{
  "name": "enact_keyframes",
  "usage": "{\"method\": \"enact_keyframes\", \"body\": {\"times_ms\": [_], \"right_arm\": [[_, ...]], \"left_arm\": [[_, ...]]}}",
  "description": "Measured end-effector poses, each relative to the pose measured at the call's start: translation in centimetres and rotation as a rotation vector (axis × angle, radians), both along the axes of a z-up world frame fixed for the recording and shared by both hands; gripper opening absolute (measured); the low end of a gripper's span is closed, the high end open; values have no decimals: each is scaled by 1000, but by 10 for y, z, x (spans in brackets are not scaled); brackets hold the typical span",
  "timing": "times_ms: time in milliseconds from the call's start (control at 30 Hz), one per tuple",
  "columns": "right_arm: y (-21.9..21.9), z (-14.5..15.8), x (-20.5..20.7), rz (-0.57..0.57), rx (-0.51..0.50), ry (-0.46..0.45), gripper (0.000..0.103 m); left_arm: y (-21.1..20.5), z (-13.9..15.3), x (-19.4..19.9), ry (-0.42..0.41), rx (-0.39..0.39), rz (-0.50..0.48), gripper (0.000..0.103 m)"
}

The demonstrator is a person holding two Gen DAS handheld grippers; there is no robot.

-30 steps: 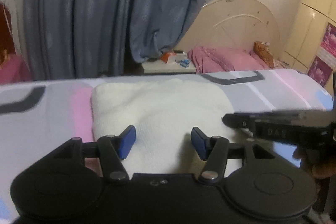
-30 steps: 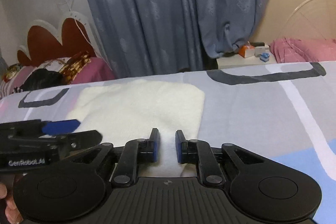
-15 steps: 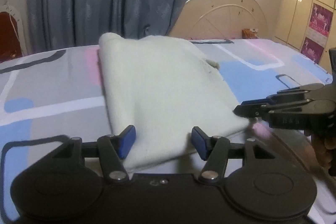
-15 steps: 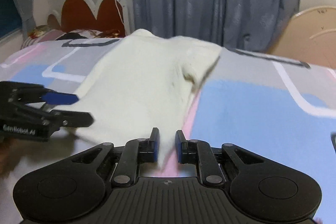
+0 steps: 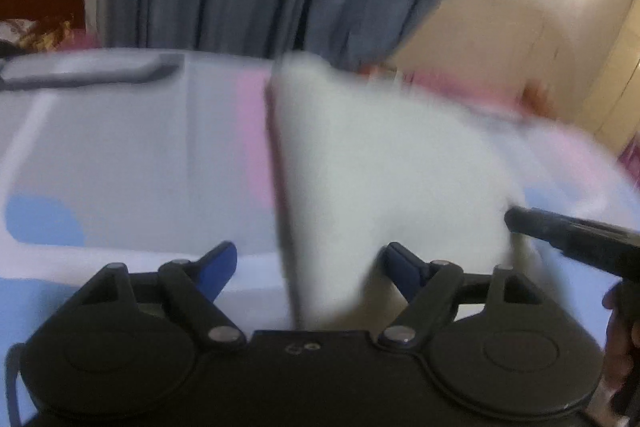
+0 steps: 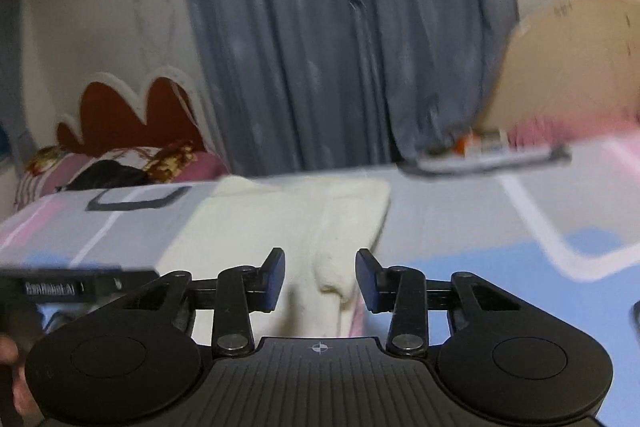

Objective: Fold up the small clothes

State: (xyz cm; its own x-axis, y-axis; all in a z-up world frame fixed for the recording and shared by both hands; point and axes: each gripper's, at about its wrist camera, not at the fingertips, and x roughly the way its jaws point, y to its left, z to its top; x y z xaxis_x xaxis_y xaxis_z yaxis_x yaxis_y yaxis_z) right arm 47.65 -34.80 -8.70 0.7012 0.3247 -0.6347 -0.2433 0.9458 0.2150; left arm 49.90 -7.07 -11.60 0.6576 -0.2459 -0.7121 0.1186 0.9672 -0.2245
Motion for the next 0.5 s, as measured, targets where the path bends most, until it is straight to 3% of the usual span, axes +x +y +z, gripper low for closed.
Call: {"method": "enact_keyframes", "body": {"times_ms": [33, 200, 233, 267, 300, 500], "right_arm": [[-1, -12, 11, 14, -6, 81, 40], [-30, 8, -8, -6, 99, -9, 40], [-37, 6, -10, -23, 141, 0, 45], [-43, 4, -11, -43, 184, 10, 58], [-47, 1, -10, -50, 222, 15, 61], [-61, -22, 5, -101, 401, 107, 62]], "left_arm": [[-3, 1, 0, -10, 24, -10, 83], [-2, 3, -7, -24, 40, -15, 86], [-3, 3, -6, -26, 39, -14, 86], [-3, 3, -5, -28, 40, -13, 87], [-4, 4, -5, -28, 42, -14, 87], [0, 5, -8, -20, 45, -30, 88]]}}
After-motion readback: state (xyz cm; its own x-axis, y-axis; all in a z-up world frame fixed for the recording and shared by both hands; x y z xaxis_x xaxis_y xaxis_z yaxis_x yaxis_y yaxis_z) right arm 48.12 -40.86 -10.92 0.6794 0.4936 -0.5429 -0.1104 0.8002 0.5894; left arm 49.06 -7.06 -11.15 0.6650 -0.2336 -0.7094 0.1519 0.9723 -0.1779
